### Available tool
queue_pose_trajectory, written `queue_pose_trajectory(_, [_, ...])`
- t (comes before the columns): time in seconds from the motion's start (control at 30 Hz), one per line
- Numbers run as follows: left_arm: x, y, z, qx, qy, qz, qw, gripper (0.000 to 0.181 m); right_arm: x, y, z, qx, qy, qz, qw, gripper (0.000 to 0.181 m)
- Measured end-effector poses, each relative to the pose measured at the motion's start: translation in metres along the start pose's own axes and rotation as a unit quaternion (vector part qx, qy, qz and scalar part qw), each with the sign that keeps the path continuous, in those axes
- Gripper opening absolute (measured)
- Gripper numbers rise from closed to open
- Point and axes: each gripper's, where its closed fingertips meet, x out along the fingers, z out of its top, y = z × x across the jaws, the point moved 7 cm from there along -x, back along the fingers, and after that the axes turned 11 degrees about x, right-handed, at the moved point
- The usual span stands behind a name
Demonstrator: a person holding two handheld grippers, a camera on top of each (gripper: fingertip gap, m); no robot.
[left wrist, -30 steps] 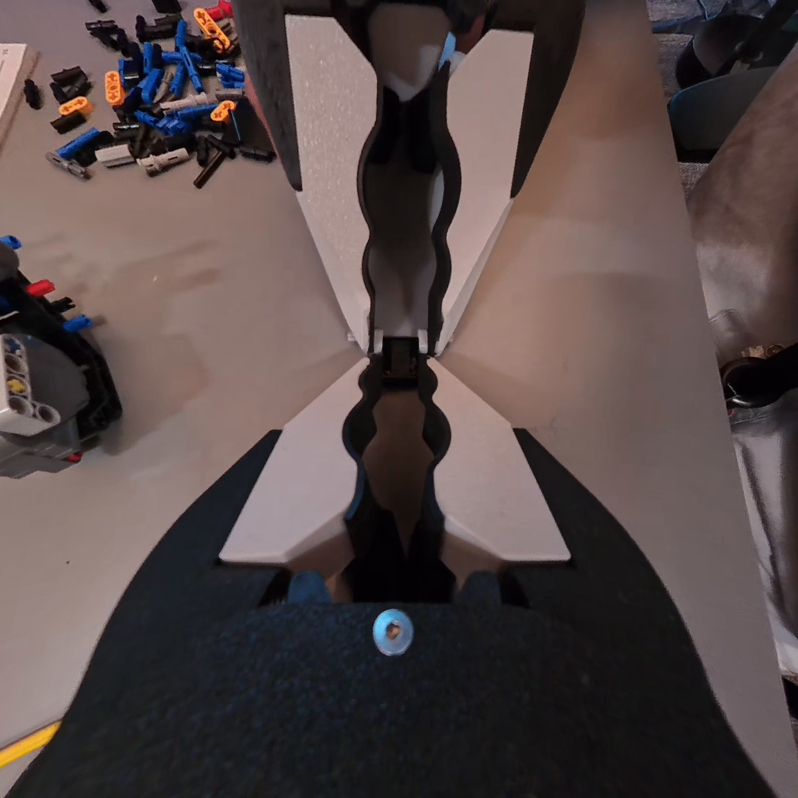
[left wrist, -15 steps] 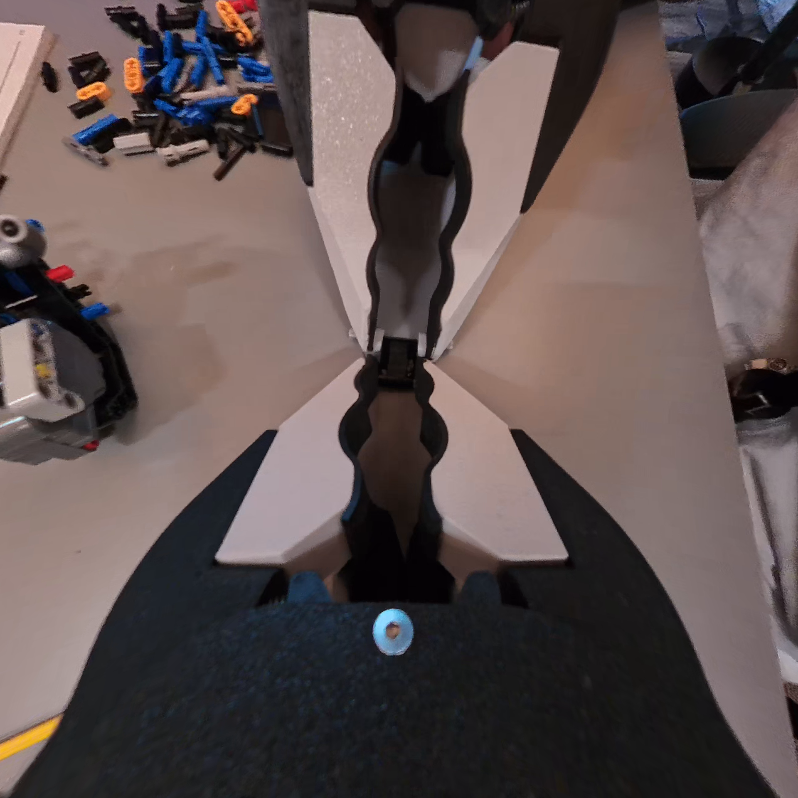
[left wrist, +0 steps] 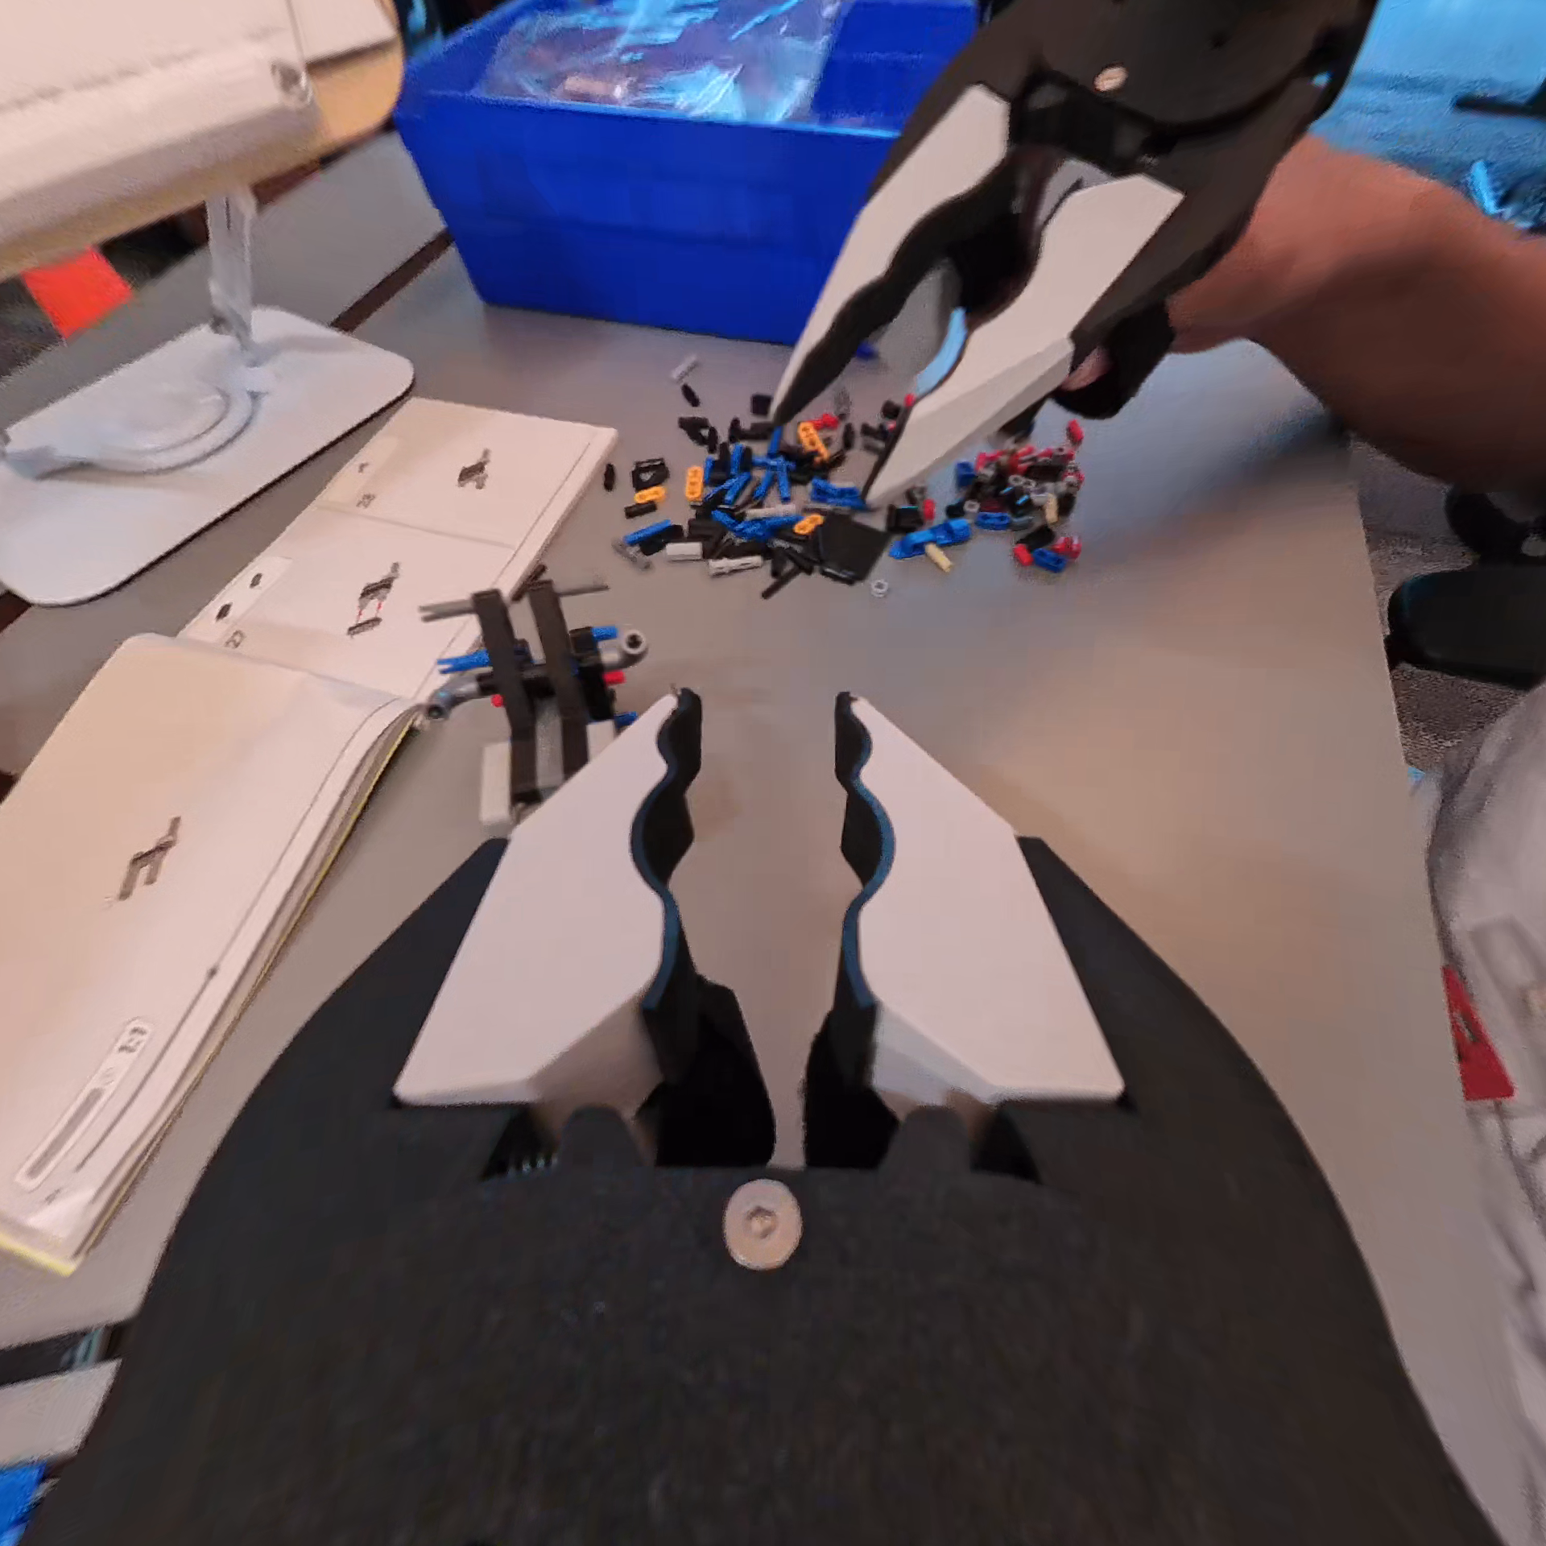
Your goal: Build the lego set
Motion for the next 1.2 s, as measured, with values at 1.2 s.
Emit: queue_pose_trajectory(1.2, [0.251,0.115,0.041,0.129,0.264,-0.147,0.944,0.001,-0.038,-0.03,-0.037,0.08,-0.1,-0.052,0.99,0.025])
